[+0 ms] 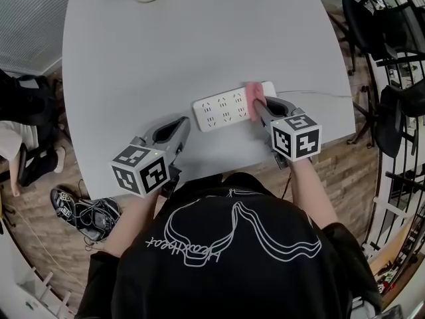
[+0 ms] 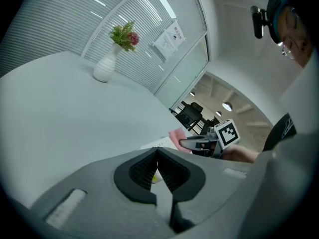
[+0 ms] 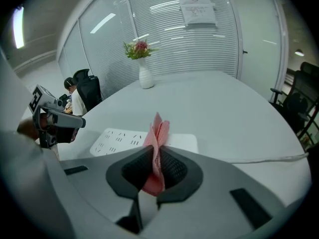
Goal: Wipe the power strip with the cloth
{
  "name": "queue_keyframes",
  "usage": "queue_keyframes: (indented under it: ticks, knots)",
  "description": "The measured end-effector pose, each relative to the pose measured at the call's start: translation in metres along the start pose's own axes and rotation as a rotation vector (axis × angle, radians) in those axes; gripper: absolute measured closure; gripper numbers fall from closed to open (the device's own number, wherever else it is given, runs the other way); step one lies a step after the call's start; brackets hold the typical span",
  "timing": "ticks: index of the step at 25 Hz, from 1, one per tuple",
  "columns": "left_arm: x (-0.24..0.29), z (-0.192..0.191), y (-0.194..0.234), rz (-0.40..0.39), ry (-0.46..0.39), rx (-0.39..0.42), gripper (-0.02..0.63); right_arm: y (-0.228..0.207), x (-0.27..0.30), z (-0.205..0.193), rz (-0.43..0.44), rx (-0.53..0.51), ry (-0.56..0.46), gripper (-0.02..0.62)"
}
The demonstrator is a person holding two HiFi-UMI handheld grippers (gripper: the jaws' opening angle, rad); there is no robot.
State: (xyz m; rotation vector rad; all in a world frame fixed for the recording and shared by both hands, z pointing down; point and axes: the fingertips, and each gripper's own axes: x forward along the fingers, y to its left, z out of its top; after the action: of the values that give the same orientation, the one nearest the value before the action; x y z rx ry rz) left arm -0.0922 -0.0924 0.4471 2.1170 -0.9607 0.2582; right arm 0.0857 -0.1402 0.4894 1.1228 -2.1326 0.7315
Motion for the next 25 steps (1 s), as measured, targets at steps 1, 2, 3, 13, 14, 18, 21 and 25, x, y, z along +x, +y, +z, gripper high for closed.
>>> queue_keyframes:
  ticks: [1, 2, 3, 13, 14, 18, 21, 25]
  knots:
    - [0.000, 0.000, 0.000, 0.000, -0.001, 0.000, 0.592, -0.004, -0.001, -0.001, -0.009, 0.003, 0.000, 0.552]
    - [-0.001, -0.001, 0.000, 0.000, -0.001, -0.001, 0.592, -0.008, -0.003, -0.002, -0.017, 0.007, 0.000, 0.552]
    - [-0.001, -0.001, 0.000, 0.000, -0.001, -0.001, 0.592, -0.011, -0.004, -0.003, -0.025, 0.010, -0.001, 0.552]
    - [-0.003, -0.001, 0.006, -0.007, 0.006, 0.000, 0.592, -0.042, -0.013, -0.005, -0.107, 0.039, -0.002, 0.552]
    - [-0.004, -0.001, 0.007, -0.006, 0.004, -0.001, 0.592, -0.043, -0.013, -0.005, -0.111, 0.040, -0.001, 0.552]
    - [-0.004, 0.000, 0.003, -0.001, -0.009, -0.005, 0.592, -0.055, -0.020, -0.008, -0.127, 0.041, 0.007, 0.552]
    - [-0.005, 0.000, 0.000, 0.000, -0.012, -0.007, 0.592, -0.059, -0.023, -0.009, -0.132, 0.062, 0.005, 0.554]
    - [-0.009, -0.001, 0.004, 0.002, -0.015, -0.012, 0.592, -0.053, -0.025, -0.003, -0.131, 0.068, -0.004, 0.555]
